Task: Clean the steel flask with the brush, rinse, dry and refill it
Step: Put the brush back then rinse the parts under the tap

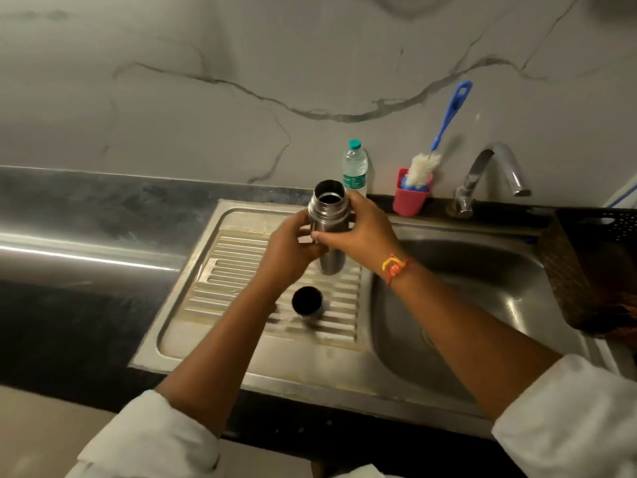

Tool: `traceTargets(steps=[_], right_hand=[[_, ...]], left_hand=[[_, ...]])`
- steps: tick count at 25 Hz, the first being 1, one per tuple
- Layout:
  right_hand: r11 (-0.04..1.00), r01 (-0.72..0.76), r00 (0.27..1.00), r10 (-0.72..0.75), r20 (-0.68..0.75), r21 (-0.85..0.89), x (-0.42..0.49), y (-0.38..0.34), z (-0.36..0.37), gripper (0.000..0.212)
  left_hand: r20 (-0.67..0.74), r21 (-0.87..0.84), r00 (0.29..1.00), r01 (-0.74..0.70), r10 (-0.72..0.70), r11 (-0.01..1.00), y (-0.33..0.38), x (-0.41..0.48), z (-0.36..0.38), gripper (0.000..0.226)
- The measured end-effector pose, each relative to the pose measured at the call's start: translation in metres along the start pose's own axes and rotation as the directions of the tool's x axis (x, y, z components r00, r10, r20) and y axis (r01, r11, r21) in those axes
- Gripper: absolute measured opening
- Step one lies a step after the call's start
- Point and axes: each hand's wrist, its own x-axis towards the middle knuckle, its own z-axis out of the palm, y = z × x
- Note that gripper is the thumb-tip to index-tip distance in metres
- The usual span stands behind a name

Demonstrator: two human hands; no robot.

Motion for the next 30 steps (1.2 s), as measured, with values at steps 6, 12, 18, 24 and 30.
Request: traceTargets(steps=[6, 12, 18, 24, 30], right_hand=[[0.994, 0.069, 0.994, -0.061, 0.089, -0.087, 0.047, -0.035, 0.078, 0.076], [0.997, 0.023, 0.983, -0.007, 0.185, -0.080, 0.060, -0.035, 0.118, 0.076], [0.997, -0.019, 0.981, 0.033, 0.191, -0.073, 0.060, -0.028, 0.126, 0.081], [0.998, -0.060, 0.962, 0.067, 0.265, -0.037, 0.060, -0.026, 0.124, 0.081], [0.993, -0.116, 0.954, 0.117, 0.275, -0.018, 0.051, -0.022, 0.104, 0.083]], left_hand=[[-0.119, 0.125, 0.993, 0.031, -0.016, 0.992, -0.048, 0.013, -0.074, 0.042], [-0.087, 0.121, 0.989, 0.128, -0.117, 0.984, -0.078, 0.018, -0.093, 0.045], [-0.074, 0.095, 0.982, 0.178, -0.171, 0.980, -0.091, 0.020, -0.088, 0.048], [-0.143, 0.065, 0.959, 0.258, -0.247, 0.964, -0.087, 0.022, -0.085, 0.063], [-0.333, 0.055, 0.912, 0.271, -0.238, 0.961, -0.075, 0.015, -0.069, 0.077]])
